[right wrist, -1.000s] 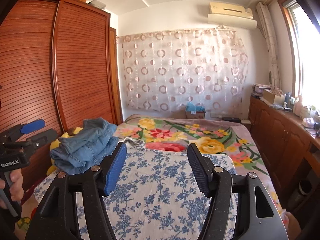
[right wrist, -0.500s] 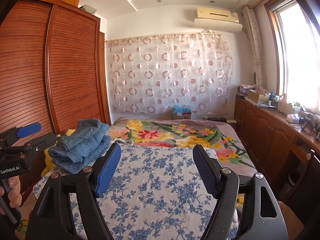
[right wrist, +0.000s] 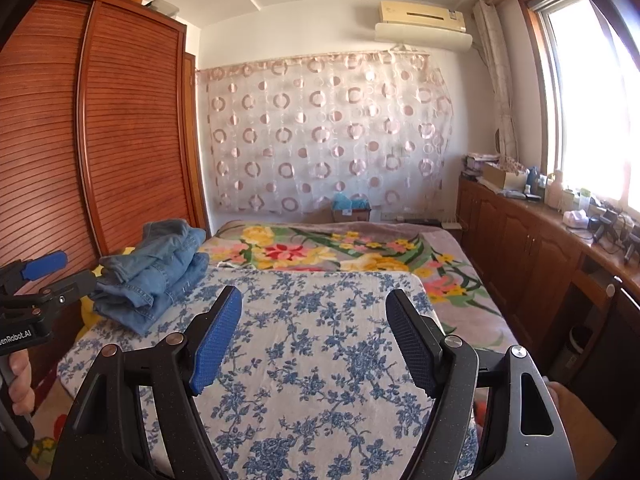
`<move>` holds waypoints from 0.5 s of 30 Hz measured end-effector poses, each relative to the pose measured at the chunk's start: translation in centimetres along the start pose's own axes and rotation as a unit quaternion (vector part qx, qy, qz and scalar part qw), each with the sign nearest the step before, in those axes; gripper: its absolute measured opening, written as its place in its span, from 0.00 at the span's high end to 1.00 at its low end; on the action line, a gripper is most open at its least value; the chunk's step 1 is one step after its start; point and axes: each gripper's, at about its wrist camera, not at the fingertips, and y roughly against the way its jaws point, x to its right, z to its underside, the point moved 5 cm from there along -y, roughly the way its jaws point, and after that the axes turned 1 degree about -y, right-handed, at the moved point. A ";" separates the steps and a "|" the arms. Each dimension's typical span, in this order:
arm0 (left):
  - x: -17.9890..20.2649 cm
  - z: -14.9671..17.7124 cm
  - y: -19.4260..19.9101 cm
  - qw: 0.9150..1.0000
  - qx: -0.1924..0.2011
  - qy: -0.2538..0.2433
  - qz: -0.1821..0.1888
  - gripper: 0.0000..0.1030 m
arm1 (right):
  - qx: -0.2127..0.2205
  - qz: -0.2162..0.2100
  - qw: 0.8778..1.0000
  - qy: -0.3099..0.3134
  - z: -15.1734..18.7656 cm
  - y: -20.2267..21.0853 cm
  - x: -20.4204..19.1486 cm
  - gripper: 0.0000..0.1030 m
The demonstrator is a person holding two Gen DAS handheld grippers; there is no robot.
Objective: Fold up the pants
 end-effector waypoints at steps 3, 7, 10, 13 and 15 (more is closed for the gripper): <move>-0.1 0.1 -0.1 1.000 -0.001 0.002 0.000 0.18 | -0.003 -0.001 1.000 -0.004 0.1 -0.1 0.2 0.26; -0.2 0.5 -0.3 1.000 -0.003 0.003 -0.001 0.18 | -0.003 -0.002 1.000 -0.004 0.0 -0.1 0.4 0.26; -0.3 0.5 -0.5 1.000 -0.005 0.003 -0.002 0.18 | -0.004 -0.002 1.000 -0.004 0.0 -0.1 0.4 0.26; -0.3 0.5 -0.5 1.000 -0.004 0.003 -0.002 0.18 | -0.003 -0.002 1.000 -0.004 0.0 -0.1 0.4 0.26; -0.3 0.5 -0.5 1.000 -0.004 0.004 -0.002 0.18 | -0.003 -0.003 1.000 -0.004 0.0 -0.1 0.4 0.26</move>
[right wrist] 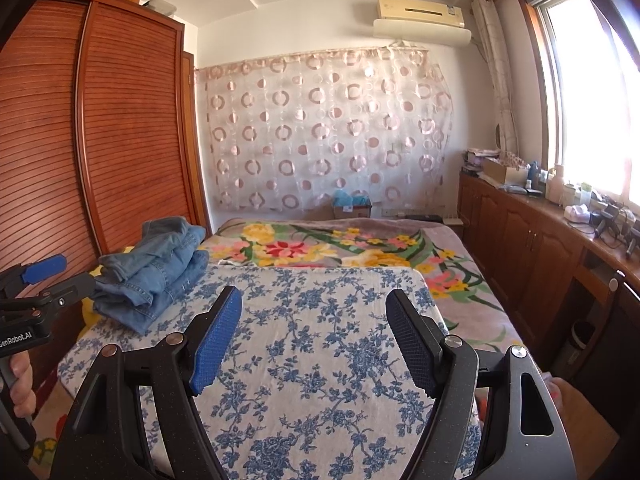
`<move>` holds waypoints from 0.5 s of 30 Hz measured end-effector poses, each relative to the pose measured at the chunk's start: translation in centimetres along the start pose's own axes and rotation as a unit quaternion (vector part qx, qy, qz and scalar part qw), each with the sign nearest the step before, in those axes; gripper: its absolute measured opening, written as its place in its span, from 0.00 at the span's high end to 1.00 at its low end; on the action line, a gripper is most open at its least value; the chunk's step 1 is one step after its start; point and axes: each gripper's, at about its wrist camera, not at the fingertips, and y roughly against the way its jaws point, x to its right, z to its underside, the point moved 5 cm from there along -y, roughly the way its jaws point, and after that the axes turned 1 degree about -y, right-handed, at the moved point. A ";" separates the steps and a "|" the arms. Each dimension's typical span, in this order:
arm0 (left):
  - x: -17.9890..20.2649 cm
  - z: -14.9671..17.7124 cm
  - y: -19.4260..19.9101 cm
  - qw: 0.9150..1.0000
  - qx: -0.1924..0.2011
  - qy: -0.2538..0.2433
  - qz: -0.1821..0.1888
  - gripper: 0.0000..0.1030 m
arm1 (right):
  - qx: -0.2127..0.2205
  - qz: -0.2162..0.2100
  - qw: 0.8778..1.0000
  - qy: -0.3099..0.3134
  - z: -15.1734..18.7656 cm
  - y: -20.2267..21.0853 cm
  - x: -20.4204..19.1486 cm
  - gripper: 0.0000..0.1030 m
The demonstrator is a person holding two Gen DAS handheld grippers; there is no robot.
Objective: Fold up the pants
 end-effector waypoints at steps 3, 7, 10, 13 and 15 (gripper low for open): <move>0.0 0.0 0.0 1.000 0.000 -0.001 0.000 0.18 | 0.000 -0.001 1.000 -0.001 0.0 0.0 0.0 0.26; -0.1 0.1 -0.1 1.000 -0.001 0.001 0.000 0.18 | 0.000 0.000 1.000 -0.004 0.0 0.1 0.0 0.26; -0.4 0.3 -0.4 1.000 -0.003 0.000 -0.003 0.18 | -0.002 -0.001 1.000 -0.002 0.3 -0.2 -0.1 0.26; -0.6 0.6 -0.6 1.000 -0.005 0.002 -0.003 0.18 | -0.004 -0.002 1.000 -0.004 0.5 -0.5 -0.3 0.26; -0.8 0.9 -0.5 1.000 -0.006 0.002 -0.003 0.18 | -0.004 -0.001 1.000 -0.004 0.6 -0.5 -0.4 0.26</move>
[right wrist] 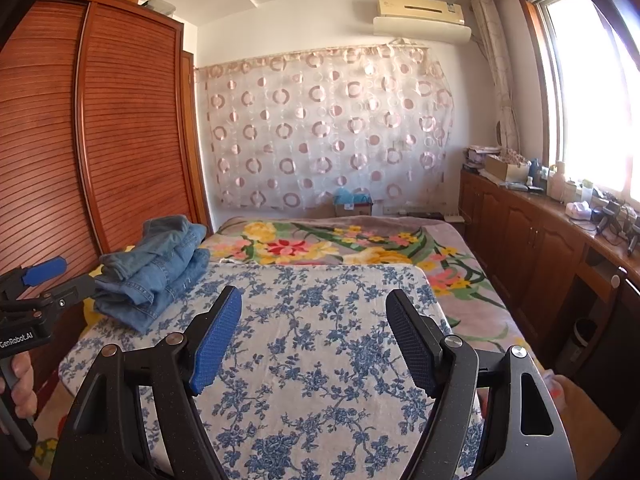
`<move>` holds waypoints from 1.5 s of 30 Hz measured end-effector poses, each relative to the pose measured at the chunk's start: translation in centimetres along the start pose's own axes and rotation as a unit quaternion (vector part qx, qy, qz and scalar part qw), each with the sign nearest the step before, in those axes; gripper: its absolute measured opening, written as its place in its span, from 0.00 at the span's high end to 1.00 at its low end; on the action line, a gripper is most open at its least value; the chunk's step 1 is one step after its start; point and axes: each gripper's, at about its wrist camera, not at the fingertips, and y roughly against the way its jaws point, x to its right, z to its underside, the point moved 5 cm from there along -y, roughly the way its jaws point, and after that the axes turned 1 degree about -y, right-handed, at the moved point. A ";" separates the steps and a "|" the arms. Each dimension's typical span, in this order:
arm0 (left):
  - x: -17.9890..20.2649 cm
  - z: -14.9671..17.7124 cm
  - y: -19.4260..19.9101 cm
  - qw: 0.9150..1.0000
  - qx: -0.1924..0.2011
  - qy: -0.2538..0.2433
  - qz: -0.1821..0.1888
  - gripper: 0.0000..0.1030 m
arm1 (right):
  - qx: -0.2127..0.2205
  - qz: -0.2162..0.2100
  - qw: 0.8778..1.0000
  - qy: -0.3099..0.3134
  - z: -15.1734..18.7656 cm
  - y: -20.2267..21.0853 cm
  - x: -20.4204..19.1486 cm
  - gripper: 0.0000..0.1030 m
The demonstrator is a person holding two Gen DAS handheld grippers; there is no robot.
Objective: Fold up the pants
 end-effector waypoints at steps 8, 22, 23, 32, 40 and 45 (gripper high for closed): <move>0.0 0.2 0.0 1.000 -0.002 0.000 -0.001 0.18 | 0.001 0.000 1.000 0.000 0.0 0.0 0.0 0.26; -0.1 0.2 0.0 1.000 -0.002 -0.001 -0.002 0.18 | 0.001 -0.001 1.000 0.000 0.1 -0.1 -0.2 0.26; -0.1 0.2 0.0 1.000 -0.002 -0.001 -0.002 0.18 | 0.001 -0.001 1.000 0.001 0.1 -0.1 -0.2 0.26; -0.1 0.3 0.0 1.000 -0.002 -0.001 -0.001 0.18 | 0.001 -0.001 1.000 0.002 0.4 -0.1 -0.4 0.26; 0.0 0.2 0.0 1.000 -0.002 -0.001 -0.001 0.18 | 0.001 -0.001 1.000 0.002 0.4 -0.2 -0.5 0.26; 0.0 0.3 0.0 1.000 -0.002 -0.001 -0.001 0.18 | 0.002 0.000 1.000 0.002 0.5 -0.2 -0.5 0.26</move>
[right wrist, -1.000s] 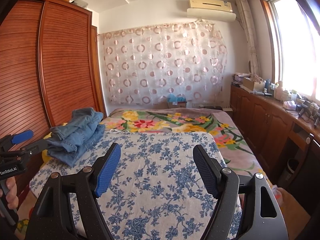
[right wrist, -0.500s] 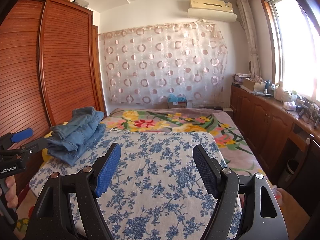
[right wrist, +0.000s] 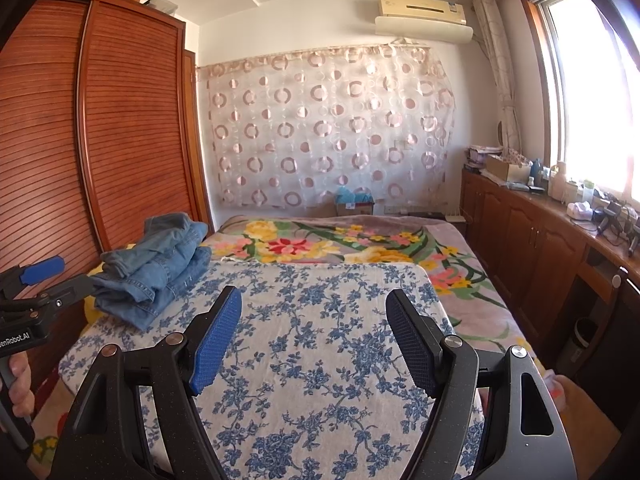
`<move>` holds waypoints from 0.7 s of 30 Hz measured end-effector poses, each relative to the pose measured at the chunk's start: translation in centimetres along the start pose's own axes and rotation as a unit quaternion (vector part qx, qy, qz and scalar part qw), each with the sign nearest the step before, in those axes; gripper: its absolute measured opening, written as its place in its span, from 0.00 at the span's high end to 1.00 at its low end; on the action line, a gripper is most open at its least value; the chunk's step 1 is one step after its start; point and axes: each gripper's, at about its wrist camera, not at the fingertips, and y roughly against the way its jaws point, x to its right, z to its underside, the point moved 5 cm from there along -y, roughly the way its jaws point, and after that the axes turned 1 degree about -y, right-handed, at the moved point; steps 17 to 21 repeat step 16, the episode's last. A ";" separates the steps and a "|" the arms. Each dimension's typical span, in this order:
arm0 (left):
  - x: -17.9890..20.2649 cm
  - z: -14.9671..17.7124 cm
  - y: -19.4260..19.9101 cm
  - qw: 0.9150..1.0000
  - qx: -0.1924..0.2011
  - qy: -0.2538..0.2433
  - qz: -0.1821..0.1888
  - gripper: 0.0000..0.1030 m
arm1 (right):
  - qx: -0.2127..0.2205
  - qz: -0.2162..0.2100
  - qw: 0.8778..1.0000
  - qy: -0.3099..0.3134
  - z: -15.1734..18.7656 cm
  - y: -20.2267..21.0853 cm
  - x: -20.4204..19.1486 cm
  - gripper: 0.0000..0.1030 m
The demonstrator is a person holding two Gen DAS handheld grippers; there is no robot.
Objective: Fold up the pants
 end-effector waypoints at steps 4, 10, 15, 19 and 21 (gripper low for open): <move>0.0 0.0 0.0 1.000 0.000 0.000 0.001 0.18 | 0.000 -0.001 1.000 0.000 0.0 0.0 0.0 0.26; 0.0 0.0 0.0 1.000 0.000 0.000 0.000 0.18 | 0.000 0.000 1.000 0.000 0.0 0.0 0.0 0.26; 0.0 0.1 0.0 1.000 0.000 0.000 0.000 0.18 | -0.002 -0.003 1.000 -0.001 0.1 0.0 -0.1 0.26; 0.0 0.1 0.0 1.000 0.001 0.000 0.000 0.18 | -0.002 -0.003 1.000 -0.002 0.2 0.0 -0.1 0.26; 0.0 0.1 0.0 1.000 0.001 0.000 0.000 0.18 | -0.002 -0.003 1.000 -0.002 0.2 0.0 -0.1 0.26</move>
